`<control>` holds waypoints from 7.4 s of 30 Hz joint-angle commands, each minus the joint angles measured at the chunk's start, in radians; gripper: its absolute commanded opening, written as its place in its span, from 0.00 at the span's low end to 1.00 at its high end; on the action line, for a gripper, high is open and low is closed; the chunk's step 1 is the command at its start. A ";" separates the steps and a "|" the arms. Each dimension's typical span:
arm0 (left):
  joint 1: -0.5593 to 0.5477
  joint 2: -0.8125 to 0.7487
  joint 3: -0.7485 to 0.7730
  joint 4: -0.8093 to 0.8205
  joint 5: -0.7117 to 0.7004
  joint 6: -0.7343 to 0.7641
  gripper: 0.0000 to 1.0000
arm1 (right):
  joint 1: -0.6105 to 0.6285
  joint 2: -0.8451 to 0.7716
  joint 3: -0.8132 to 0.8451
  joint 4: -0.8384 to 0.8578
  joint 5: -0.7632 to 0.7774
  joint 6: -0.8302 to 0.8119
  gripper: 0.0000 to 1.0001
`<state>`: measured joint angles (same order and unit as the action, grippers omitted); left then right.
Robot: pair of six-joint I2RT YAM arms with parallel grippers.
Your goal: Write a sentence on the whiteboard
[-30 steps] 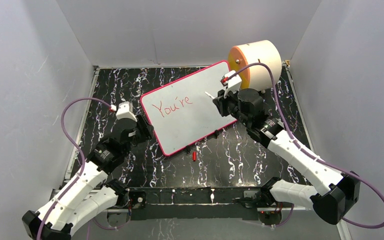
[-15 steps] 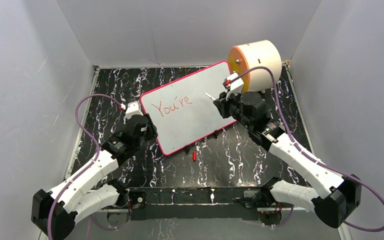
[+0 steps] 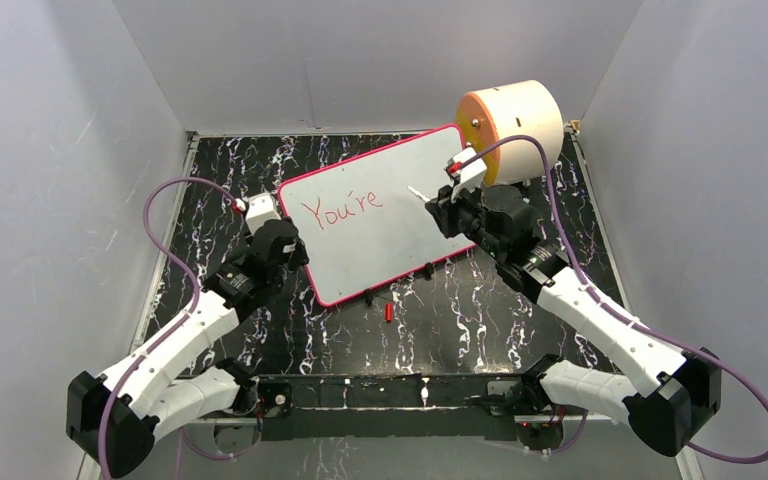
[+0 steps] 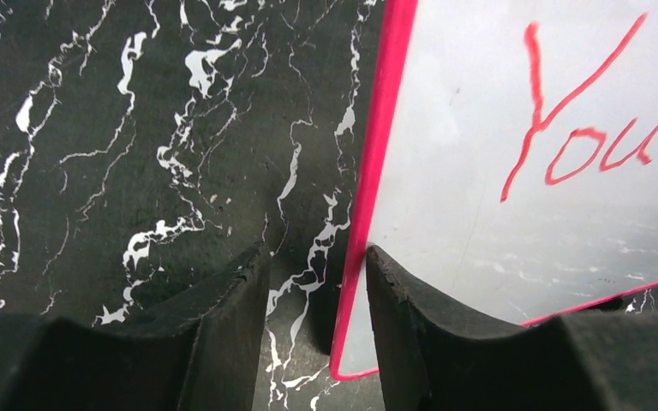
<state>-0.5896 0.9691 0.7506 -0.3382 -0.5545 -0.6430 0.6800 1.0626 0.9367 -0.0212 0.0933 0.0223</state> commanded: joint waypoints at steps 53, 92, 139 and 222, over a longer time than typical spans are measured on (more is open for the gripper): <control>0.387 0.826 1.046 -0.321 1.453 0.714 0.43 | -0.007 0.088 0.214 -0.133 -0.027 -0.179 0.00; 0.332 0.806 0.932 -0.395 1.366 0.914 0.00 | -0.007 0.140 0.150 0.010 0.018 -0.312 0.00; 0.312 0.811 0.936 -0.418 1.355 0.939 0.00 | 0.090 0.264 0.196 -0.066 0.249 -0.309 0.00; 0.299 0.801 0.936 -0.442 1.358 0.962 0.00 | 0.092 0.278 0.183 -0.158 0.231 -0.328 0.00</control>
<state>-0.2256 1.7634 1.7164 -0.6415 0.8589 0.2516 0.7731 1.3525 1.1286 -0.1844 0.2829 -0.2920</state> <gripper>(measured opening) 0.105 0.202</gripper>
